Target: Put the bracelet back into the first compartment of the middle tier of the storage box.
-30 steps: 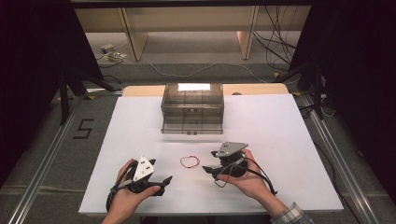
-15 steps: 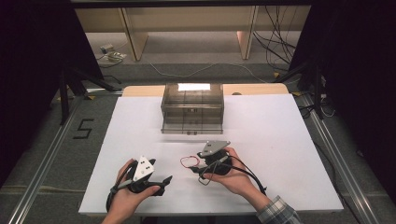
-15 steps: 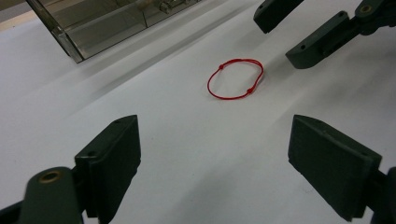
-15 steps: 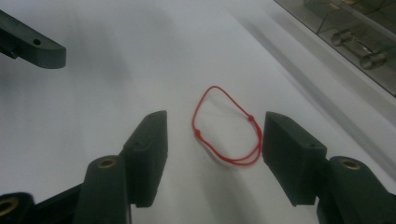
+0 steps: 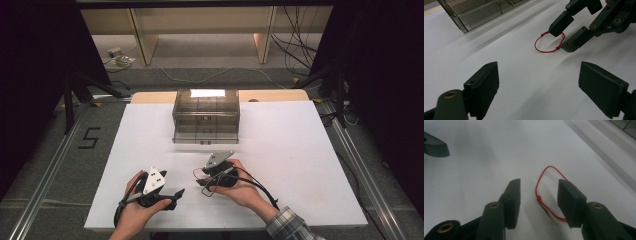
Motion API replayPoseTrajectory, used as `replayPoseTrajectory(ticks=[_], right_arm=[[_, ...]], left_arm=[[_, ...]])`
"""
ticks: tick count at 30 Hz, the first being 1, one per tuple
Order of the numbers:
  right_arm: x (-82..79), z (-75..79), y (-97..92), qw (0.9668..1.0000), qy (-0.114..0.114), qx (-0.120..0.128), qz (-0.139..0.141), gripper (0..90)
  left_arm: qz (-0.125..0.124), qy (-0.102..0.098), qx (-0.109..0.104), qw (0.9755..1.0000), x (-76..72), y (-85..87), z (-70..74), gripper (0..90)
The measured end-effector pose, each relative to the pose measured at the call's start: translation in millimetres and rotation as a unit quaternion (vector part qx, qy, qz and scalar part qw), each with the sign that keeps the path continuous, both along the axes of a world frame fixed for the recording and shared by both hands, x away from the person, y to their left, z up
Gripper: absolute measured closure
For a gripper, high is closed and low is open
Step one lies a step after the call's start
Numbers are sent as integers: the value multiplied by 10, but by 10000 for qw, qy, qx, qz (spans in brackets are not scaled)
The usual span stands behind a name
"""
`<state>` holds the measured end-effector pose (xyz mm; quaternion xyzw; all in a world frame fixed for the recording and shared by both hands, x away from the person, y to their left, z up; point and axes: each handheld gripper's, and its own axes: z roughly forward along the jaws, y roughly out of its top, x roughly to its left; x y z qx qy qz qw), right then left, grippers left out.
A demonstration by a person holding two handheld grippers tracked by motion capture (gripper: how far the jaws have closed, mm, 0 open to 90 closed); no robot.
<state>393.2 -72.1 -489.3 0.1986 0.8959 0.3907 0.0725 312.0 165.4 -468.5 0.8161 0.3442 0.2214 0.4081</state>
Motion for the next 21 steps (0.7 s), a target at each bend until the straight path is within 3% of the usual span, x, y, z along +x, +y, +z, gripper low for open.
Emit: replayPoseTrajectory(ticks=[8, 21], right_arm=[[45, -57, 38, 9999, 95, -77, -2, 674], [32, -71, 50, 9999, -48, -107, -54, 838]], left_arm=[[-16, -8, 19, 10000, 0, -3, -4, 168], [-47, -7, 11, 10000, 0, -11, -7, 168]])
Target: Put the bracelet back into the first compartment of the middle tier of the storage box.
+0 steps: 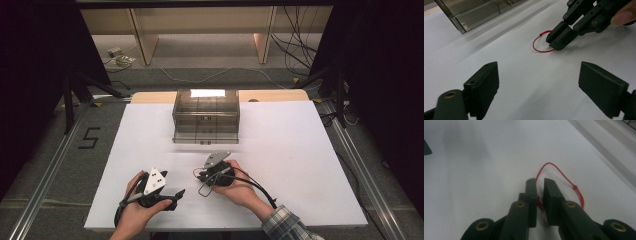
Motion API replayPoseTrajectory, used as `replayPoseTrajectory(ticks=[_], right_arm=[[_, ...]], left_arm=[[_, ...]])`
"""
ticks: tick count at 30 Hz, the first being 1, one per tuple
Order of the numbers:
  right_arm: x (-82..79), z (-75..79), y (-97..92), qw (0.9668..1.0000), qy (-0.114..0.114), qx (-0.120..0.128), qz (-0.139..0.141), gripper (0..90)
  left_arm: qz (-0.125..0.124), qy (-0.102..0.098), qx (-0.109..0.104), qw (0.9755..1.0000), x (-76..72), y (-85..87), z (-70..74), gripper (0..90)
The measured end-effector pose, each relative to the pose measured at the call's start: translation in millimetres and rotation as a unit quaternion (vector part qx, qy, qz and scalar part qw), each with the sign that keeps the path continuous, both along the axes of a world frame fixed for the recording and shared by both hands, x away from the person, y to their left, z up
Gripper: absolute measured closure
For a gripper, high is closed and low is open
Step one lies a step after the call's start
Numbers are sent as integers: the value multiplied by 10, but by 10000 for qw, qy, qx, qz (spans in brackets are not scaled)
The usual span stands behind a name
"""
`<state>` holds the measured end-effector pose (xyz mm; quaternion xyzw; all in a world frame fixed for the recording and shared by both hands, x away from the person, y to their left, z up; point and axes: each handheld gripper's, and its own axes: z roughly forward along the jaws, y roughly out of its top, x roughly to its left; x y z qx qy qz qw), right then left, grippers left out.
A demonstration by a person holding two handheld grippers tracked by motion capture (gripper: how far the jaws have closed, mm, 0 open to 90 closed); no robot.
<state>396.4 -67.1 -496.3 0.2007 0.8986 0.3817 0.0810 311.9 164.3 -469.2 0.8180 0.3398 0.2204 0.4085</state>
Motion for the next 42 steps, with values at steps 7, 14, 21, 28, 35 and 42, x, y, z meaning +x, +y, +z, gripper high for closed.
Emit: replayPoseTrajectory(ticks=[7, 14, 21, 28, 35, 42], right_arm=[[9, 1, -4, 10000, 78, 40, -8, 872], [12, 41, -29, 9999, 57, 127, -74, 877], [8, 104, -64, 9997, 29, 227, -103, 879], [4, 149, -69, 9996, -2, 271, -108, 880], [4, 201, -65, 9994, -43, 319, -128, 880], [14, 249, -70, 9993, -106, 340, -128, 880]], left_arm=[[-5, 3, 4, 10000, -2, 2, -2, 168], [-9, -1, 2, 10000, -3, -1, -3, 168], [-6, -2, 10, 10000, -1, -5, -6, 168], [2, 2, 13, 10000, 0, 0, -5, 167], [5, 2, 11, 10000, 0, 2, -6, 167], [10, 8, 13, 10000, 2, 0, -8, 167]])
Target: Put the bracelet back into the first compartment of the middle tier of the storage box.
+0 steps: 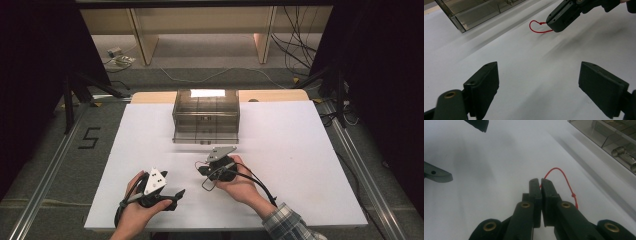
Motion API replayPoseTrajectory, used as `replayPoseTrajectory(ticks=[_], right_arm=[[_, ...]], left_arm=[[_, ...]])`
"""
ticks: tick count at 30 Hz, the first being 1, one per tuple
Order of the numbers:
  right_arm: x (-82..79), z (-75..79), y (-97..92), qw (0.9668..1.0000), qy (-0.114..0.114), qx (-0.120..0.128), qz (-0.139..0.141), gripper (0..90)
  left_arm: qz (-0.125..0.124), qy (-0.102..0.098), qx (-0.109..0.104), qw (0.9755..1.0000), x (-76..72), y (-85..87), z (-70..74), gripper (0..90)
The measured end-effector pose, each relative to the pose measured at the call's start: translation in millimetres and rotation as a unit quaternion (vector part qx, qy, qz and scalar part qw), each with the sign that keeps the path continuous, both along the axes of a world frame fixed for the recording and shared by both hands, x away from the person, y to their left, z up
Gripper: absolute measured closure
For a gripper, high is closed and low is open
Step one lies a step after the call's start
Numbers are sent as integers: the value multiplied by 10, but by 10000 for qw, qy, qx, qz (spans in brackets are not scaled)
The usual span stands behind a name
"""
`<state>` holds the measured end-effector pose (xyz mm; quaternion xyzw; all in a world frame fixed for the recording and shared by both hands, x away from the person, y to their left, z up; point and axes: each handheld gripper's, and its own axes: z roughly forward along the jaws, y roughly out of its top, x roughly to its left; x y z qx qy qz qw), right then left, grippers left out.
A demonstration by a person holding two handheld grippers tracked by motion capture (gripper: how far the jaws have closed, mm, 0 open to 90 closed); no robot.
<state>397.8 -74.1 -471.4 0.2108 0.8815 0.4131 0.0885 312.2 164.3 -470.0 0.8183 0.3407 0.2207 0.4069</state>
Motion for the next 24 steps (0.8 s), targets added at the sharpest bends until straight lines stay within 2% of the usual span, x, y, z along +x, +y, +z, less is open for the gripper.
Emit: replayPoseTrajectory(ticks=[24], right_arm=[[45, 123, 3, 9999, -68, 100, -63, 882]], left_arm=[[-5, 6, 4, 10000, -1, -2, -4, 167]])
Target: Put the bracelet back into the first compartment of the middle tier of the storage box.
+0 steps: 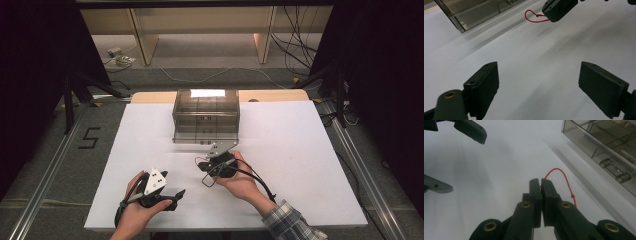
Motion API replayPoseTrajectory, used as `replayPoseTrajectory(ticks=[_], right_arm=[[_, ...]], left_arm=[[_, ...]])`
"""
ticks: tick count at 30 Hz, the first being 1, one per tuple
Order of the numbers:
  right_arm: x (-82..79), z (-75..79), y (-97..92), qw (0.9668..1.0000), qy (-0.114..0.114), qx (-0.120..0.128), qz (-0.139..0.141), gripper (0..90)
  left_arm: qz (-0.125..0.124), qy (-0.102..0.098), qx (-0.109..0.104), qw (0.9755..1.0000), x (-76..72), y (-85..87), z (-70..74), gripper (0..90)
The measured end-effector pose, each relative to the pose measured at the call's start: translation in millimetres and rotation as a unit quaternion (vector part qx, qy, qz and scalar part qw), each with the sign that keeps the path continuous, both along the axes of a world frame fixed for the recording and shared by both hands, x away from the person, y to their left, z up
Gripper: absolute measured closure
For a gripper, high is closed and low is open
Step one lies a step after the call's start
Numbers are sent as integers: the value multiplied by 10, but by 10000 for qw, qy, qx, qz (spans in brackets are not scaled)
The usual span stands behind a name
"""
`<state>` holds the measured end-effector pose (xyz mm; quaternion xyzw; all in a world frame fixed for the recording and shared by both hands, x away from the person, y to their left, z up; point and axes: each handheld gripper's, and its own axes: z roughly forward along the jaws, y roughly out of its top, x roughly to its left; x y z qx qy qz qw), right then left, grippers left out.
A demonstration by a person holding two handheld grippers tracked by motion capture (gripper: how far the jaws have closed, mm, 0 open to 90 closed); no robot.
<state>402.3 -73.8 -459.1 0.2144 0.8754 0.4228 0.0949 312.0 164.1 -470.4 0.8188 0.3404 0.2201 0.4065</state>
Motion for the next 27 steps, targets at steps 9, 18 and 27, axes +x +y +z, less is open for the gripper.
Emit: replayPoseTrajectory(ticks=[9, 18, 27], right_arm=[[22, 57, 8, 10000, -41, 14, -10, 882], [39, 82, 5, 10000, -75, 34, -42, 883], [58, 122, 2, 9999, -66, 53, -63, 883]], left_arm=[[-2, -3, 0, 10000, 0, 0, 0, 167], [2, -4, -3, 10000, -2, 0, 2, 167], [3, -10, -7, 10000, -2, 0, 2, 167]])
